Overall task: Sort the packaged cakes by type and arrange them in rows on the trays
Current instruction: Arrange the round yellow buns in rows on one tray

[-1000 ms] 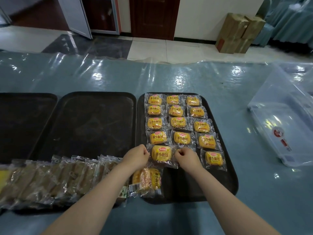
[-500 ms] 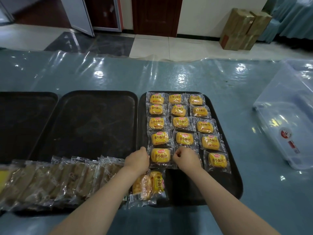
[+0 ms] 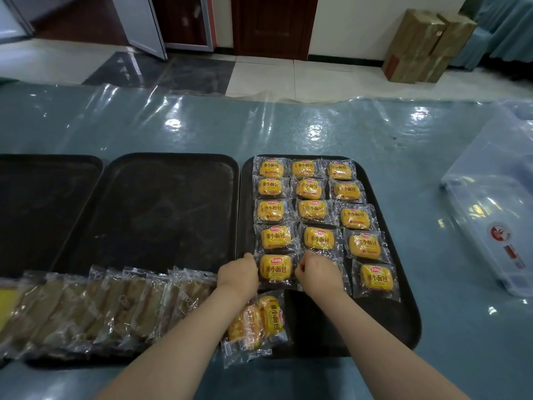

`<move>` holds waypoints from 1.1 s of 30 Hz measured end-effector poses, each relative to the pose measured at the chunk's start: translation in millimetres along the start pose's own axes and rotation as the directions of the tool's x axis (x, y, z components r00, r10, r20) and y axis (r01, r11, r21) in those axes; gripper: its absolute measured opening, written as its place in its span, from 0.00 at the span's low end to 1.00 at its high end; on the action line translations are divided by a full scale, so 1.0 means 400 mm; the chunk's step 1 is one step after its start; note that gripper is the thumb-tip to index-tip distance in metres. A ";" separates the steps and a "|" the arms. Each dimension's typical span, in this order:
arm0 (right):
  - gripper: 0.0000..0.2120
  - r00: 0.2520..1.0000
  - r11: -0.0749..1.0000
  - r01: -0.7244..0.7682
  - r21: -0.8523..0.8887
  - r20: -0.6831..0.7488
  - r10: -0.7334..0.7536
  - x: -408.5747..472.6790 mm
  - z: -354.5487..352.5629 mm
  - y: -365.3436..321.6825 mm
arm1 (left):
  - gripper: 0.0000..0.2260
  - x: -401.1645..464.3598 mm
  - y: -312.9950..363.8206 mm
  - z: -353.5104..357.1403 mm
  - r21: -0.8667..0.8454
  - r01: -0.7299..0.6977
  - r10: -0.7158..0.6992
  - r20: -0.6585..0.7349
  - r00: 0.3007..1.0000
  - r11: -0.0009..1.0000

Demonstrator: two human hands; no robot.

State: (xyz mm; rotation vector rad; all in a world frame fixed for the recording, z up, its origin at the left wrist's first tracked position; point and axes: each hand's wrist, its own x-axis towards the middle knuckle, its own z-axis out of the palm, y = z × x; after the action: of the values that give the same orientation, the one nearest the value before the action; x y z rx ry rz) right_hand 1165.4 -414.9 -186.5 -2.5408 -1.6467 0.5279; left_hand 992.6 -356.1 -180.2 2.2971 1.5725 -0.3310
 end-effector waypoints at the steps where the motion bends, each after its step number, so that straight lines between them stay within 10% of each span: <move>1: 0.07 1.000 1.000 0.005 -0.014 0.002 -0.005 0.002 0.003 0.000 | 0.09 0.002 0.000 0.002 0.008 0.002 -0.002 0.000 1.000 1.000; 15: 0.07 1.000 0.998 0.010 -0.064 0.006 -0.010 0.009 0.013 -0.008 | 0.10 0.010 -0.010 0.008 -0.038 0.018 -0.019 -0.016 1.000 0.999; 33: 0.04 0.994 0.959 0.064 0.278 0.071 -0.087 -0.190 0.052 -0.001 | 0.10 -0.125 -0.062 -0.016 -0.318 -0.150 0.164 0.019 0.986 0.936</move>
State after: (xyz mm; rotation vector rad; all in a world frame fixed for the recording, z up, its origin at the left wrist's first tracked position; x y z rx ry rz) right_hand 1130.6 -485.7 -187.1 -2.2764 -1.5620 0.8029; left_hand 951.5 -388.3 -159.3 2.1298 1.3013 -0.0816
